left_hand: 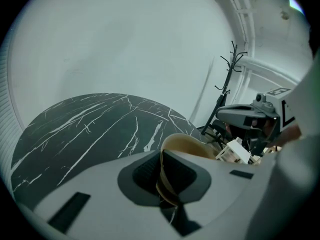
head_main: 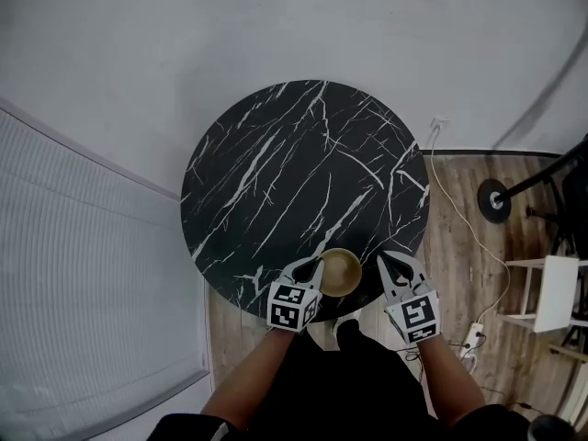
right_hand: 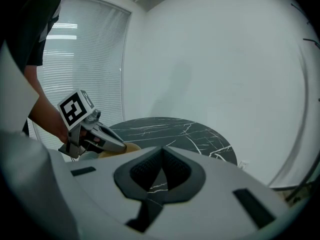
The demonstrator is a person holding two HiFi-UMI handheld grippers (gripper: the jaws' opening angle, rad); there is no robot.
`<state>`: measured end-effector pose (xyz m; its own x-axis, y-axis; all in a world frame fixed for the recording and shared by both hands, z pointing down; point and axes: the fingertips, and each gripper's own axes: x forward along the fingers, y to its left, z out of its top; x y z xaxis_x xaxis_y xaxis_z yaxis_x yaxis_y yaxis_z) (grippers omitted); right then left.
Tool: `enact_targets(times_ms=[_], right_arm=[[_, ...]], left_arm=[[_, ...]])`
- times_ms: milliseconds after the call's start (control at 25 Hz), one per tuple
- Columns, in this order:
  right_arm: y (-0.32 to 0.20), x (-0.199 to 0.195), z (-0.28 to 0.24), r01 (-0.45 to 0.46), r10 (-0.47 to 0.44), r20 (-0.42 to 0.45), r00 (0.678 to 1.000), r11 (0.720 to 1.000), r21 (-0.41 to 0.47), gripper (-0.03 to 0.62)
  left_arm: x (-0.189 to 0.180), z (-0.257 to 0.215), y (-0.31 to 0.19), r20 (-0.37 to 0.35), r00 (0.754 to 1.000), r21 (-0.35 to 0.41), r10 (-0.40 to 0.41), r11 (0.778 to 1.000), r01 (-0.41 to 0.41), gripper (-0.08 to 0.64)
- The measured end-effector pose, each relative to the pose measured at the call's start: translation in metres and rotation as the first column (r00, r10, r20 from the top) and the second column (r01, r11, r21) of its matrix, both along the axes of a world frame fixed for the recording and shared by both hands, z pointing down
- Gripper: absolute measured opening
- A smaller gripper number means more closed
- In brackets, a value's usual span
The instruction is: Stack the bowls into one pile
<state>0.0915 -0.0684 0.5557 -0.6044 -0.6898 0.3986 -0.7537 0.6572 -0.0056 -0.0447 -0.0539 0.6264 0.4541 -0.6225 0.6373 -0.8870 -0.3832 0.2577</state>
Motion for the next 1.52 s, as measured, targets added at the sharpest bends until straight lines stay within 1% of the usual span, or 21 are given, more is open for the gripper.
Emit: enact_targets(times_ms=[240,400,680,1000,1160,1320,1440,1520], right_arm=[[-0.003,0.002,0.001,-0.001,0.001,-0.004,1.0,1.0,-0.003,0.01],[-0.006,0.002,-0.001,0.001,-0.001,-0.004,1.0,1.0,-0.003,0.009],[-0.019,-0.002,-0.008,0.008,-0.008,0.002,1.0,1.0,0.018,0.01],[-0.023,-0.002,-0.013,0.002,-0.002,0.007,1.0,1.0,0.024,0.01],[-0.022,-0.005,-0.013,0.011,-0.011,0.004,1.0,1.0,0.022,0.01],[-0.023,-0.009,-0.017,0.016,-0.016,0.003,1.0,0.999,0.029,0.01],[-0.023,-0.013,-0.02,0.019,-0.019,0.009,1.0,0.999,0.033,0.01],[-0.022,-0.014,-0.02,0.019,-0.02,0.01,1.0,1.0,0.023,0.01]], left_arm=[[0.003,0.007,-0.003,0.031,0.999,0.004,0.019,1.0,-0.019,0.029],[0.004,0.011,-0.003,0.031,0.999,-0.007,0.029,1.0,-0.029,0.029],[0.007,0.017,-0.001,0.06,0.997,-0.02,0.057,0.998,-0.056,0.035],[0.003,0.018,-0.002,0.07,0.996,-0.022,0.06,0.998,-0.059,0.132],[-0.002,0.008,-0.006,0.057,0.998,0.012,0.04,0.999,-0.04,0.132],[-0.004,-0.006,-0.009,0.053,0.998,0.046,0.043,0.998,-0.045,0.132],[-0.008,-0.021,-0.014,0.042,0.999,0.095,0.019,0.995,-0.022,0.127],[-0.012,-0.036,-0.02,0.038,0.999,0.144,-0.005,0.99,0.0,0.114]])
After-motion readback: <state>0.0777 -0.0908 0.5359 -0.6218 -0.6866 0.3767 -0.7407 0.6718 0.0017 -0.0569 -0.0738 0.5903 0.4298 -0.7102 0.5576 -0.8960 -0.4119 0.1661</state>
